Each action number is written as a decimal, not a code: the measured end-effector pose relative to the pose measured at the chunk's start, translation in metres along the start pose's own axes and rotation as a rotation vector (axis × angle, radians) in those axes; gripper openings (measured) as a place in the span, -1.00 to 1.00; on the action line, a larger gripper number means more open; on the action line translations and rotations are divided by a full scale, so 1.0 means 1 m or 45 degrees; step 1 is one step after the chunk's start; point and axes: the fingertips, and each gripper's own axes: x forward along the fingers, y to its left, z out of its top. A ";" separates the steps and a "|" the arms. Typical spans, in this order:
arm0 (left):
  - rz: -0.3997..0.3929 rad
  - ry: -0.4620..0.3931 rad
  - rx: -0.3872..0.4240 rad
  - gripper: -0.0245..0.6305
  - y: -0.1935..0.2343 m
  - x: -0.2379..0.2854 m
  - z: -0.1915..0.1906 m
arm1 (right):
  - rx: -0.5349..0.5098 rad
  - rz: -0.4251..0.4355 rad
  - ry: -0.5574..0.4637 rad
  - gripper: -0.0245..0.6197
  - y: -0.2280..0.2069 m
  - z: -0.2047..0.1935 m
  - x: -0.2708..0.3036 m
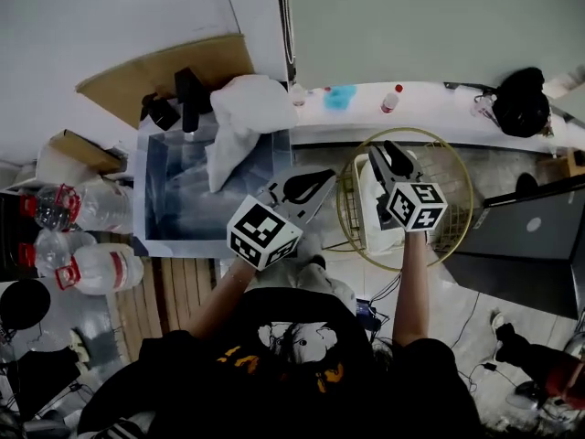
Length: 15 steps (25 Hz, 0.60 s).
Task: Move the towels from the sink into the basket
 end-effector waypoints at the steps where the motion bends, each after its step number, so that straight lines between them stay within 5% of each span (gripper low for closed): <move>1: 0.013 -0.006 -0.001 -0.90 0.008 -0.011 0.000 | -0.016 0.022 -0.003 -0.44 0.015 0.005 0.008; 11: 0.255 -0.033 -0.052 -0.90 0.104 -0.143 -0.017 | -0.222 0.244 0.054 -0.33 0.162 0.031 0.118; 15: 0.353 -0.041 -0.085 -0.90 0.138 -0.192 -0.026 | -0.239 0.267 0.114 -0.11 0.198 0.023 0.168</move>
